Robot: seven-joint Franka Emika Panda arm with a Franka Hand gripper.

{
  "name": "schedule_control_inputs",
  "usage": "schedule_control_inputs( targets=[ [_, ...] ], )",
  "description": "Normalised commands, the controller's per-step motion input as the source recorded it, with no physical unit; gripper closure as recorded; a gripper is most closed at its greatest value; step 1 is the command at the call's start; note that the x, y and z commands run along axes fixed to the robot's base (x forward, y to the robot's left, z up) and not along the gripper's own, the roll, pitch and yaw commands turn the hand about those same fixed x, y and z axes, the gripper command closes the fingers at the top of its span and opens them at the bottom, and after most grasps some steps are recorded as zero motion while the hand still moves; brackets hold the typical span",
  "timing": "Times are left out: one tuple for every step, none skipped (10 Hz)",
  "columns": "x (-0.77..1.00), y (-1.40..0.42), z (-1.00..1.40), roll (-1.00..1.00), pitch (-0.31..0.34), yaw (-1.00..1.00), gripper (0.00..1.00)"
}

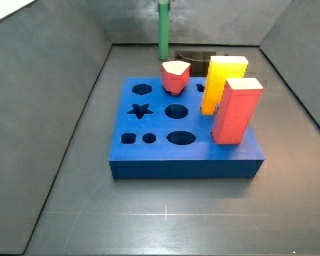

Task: Pick up the oval object. Move up. Move to above the board. Insert the oval object.
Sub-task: Pick up the oval object, then move up, then move to above the board.

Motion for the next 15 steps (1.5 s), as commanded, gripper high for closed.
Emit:
schedule_control_inputs(
  targets=[
    [0.00,0.00,0.00,0.00,0.000,0.00,1.00],
    [0.00,0.00,0.83,0.00,0.000,0.00,1.00],
    [0.01,-0.07,0.82,-0.01,0.005,-0.04,1.00],
    [-0.01,-0.07,0.71,0.00,0.021,-0.04,1.00],
    [-0.01,-0.03,0.52,0.03,0.042,-0.03,1.00],
    [0.00,-0.02,0.36,0.04,0.059,-0.01,1.00],
    [0.00,0.00,0.20,0.05,0.077,0.00,1.00],
    [0.36,-0.09,1.00,0.24,0.617,-0.02,1.00],
    [0.36,-0.09,1.00,0.24,0.629,0.00,1.00],
    [0.34,-0.08,1.00,0.19,0.521,0.03,1.00],
    [0.33,-0.06,1.00,0.12,0.394,0.04,1.00],
    [0.28,-0.04,0.92,0.09,0.325,0.05,1.00],
    [0.17,-0.02,0.62,0.07,0.231,0.05,1.00],
    [0.11,-0.02,0.41,0.08,0.185,0.05,1.00],
    [0.06,-0.02,0.17,0.08,0.140,0.05,1.00]
  ],
)
